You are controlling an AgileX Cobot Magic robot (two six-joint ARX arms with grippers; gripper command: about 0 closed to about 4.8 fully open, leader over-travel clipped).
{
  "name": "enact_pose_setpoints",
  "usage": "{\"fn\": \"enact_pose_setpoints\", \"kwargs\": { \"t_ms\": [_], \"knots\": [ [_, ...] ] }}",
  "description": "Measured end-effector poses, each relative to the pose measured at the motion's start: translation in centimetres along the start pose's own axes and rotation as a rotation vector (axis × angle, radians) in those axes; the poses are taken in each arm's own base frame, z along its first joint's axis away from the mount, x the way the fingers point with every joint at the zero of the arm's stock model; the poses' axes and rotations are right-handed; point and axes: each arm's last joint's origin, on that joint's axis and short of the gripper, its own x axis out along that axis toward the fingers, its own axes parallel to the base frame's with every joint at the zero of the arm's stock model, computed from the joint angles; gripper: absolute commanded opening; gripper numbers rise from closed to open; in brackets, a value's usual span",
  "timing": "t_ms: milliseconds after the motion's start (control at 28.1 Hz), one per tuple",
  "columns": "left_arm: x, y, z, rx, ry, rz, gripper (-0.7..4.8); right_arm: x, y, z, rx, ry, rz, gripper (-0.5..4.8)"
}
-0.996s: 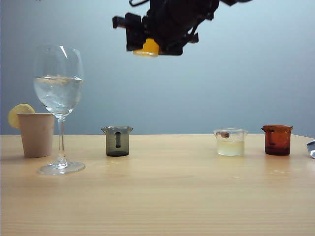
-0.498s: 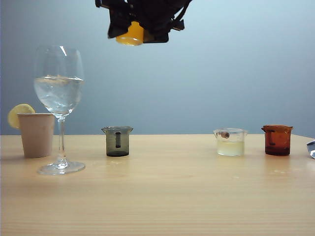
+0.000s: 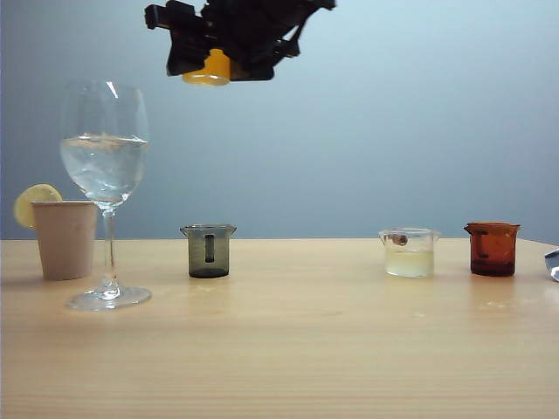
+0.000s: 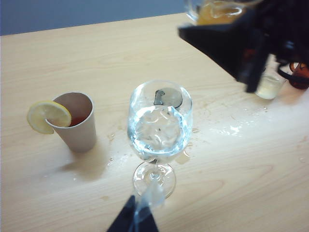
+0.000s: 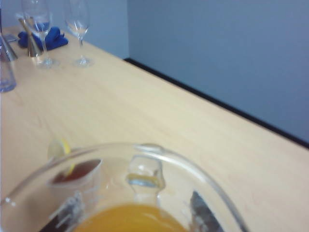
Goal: Pick up the second measuring cup from the left, pour the orange juice inside into the goblet, and finally put the measuring cup back in its original place.
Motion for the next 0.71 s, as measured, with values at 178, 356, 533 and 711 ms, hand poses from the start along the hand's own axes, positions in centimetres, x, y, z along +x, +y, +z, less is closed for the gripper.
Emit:
{"fn": "enact_pose_setpoints", "kwargs": {
  "t_ms": [178, 356, 533, 711],
  "knots": [
    [0.1, 0.0, 0.0, 0.0, 0.003, 0.0, -0.05, 2.4, 0.3, 0.2, -0.05, -0.01, 0.034, 1.93],
    [0.1, 0.0, 0.0, 0.0, 0.003, 0.0, -0.04, 2.3, 1.0, 0.2, -0.129, -0.006, 0.063, 1.93],
    [0.1, 0.0, 0.0, 0.0, 0.003, 0.0, -0.04, 2.3, 1.6, 0.0, -0.225, 0.017, 0.078, 1.93],
    [0.1, 0.0, 0.0, 0.0, 0.003, 0.0, -0.05, 2.2, 1.8, -0.1, -0.328, 0.022, 0.086, 1.93]
  ]
}}
